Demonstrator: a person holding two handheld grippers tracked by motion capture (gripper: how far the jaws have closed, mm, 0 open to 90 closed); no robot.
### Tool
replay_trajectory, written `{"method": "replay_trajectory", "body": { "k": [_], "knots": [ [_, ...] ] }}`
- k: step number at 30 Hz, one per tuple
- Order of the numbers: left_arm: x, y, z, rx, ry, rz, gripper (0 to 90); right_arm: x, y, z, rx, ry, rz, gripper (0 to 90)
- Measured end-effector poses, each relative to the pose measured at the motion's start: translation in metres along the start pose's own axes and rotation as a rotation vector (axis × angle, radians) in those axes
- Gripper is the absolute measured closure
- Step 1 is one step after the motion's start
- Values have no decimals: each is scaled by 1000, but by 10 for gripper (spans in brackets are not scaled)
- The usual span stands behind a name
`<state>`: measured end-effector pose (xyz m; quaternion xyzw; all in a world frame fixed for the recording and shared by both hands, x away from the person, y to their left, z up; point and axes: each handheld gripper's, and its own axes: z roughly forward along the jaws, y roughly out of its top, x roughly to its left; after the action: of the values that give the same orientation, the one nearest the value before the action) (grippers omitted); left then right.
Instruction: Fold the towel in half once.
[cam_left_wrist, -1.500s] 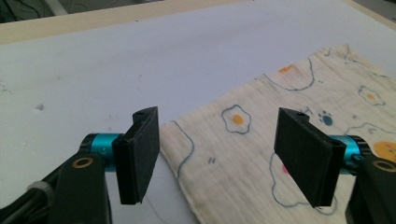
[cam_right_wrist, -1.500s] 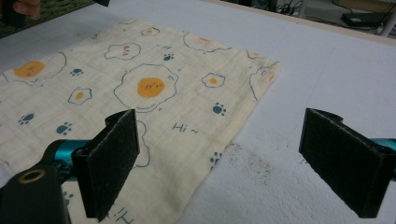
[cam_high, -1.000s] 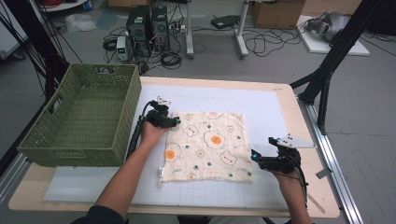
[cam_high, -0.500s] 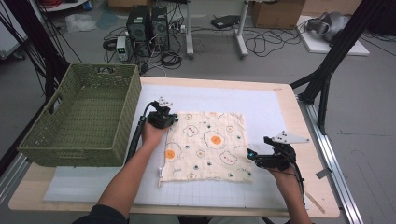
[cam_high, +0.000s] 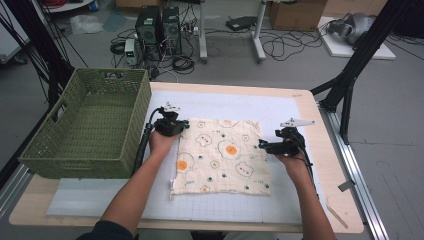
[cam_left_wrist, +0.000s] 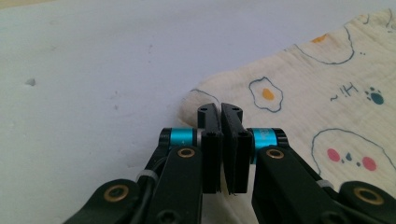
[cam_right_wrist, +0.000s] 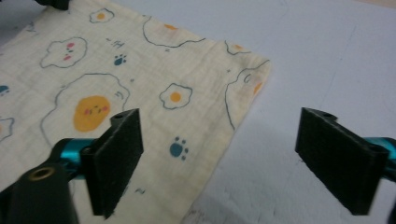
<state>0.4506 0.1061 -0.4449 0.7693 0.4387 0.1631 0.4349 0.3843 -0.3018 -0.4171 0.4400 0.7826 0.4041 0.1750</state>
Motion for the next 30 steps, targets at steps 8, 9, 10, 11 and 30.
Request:
{"method": "replay_trajectory", "body": {
  "k": [8,9,10,11,30],
  "knots": [
    [2,0,-2,-3,-3,-8,862,-14,18,31,62,-73,-30,356],
    [2,0,-3,-4,-3,-6,862,-16,18,33,52,-74,-24,390],
    [2,1,-3,-2,-3,-3,862,-18,17,36,48,-78,-17,401],
    [2,1,-3,-4,-1,-2,862,-19,16,39,57,-77,-6,424],
    [4,-3,0,29,10,-31,863,-13,18,63,114,-44,-44,874]
  ]
}}
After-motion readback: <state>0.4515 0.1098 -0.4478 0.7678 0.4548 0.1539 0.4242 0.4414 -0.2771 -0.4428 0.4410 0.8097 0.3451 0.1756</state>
